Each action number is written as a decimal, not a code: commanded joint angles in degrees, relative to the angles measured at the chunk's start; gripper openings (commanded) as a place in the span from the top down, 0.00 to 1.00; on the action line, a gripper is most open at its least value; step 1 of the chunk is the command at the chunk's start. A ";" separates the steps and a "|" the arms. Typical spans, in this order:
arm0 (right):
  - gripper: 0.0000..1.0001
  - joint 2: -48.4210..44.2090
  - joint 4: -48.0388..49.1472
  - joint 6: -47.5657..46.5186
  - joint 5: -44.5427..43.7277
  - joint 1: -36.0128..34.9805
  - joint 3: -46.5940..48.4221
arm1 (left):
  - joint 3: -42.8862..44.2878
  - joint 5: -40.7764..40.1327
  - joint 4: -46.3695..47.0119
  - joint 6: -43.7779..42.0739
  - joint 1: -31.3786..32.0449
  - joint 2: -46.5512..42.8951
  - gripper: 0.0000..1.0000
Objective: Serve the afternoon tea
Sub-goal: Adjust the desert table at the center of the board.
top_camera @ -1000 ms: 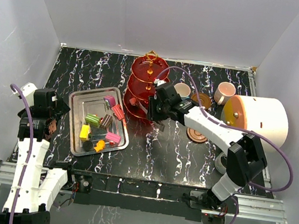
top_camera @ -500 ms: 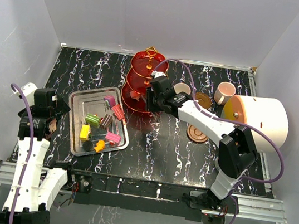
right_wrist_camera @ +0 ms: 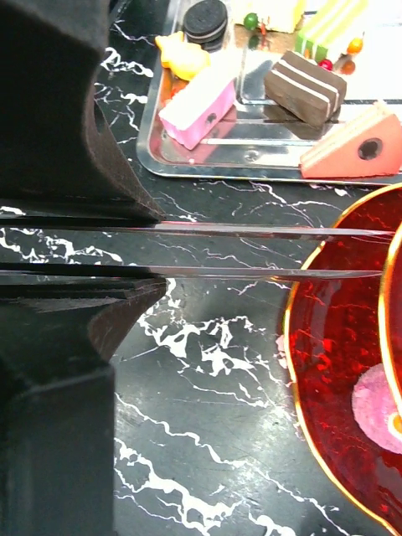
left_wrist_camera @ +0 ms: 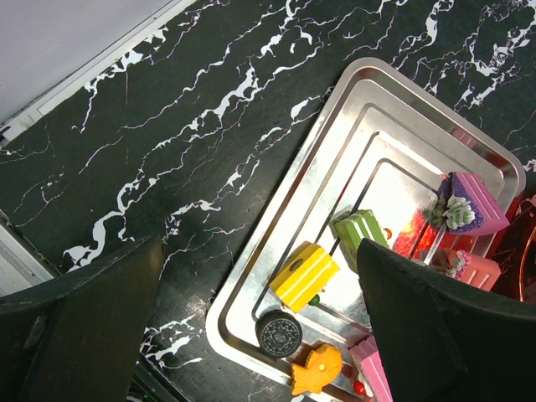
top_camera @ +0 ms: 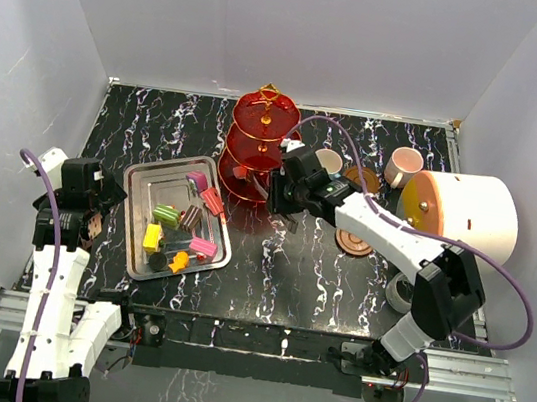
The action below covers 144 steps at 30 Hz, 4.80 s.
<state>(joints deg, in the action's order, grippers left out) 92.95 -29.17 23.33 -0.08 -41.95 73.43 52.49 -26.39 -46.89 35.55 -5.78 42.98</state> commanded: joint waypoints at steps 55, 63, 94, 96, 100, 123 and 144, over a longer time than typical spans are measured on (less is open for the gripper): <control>0.72 7.29 -3.00 -9.58 0.78 0.59 4.39 | 0.96 9.14 2.32 -5.18 0.32 1.53 0.01; 0.73 6.34 -12.50 -12.41 -4.44 2.76 2.54 | 0.73 12.96 3.53 -6.69 0.33 2.23 0.01; 0.69 -25.67 -22.13 -2.29 -4.65 9.71 1.31 | 51.20 53.39 7.70 -9.04 2.85 48.85 0.01; 0.68 -26.36 -22.16 -1.97 -5.19 9.74 1.93 | 59.37 57.26 9.49 -11.62 4.94 54.88 0.01; 0.68 -26.72 -22.72 -2.26 -6.20 9.70 3.67 | 76.84 59.99 10.28 -20.05 10.25 67.44 0.01; 0.67 -26.45 -23.83 -5.32 -7.72 9.70 5.06 | 72.66 66.58 27.97 -31.53 19.25 72.59 0.13; 0.67 -27.08 -21.61 -3.01 -8.42 9.74 3.59 | 60.33 48.48 28.52 -16.36 28.14 61.10 0.89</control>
<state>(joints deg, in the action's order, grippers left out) 67.75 -54.81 19.33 -6.52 -32.25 76.27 115.39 27.27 -19.51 14.24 21.17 110.43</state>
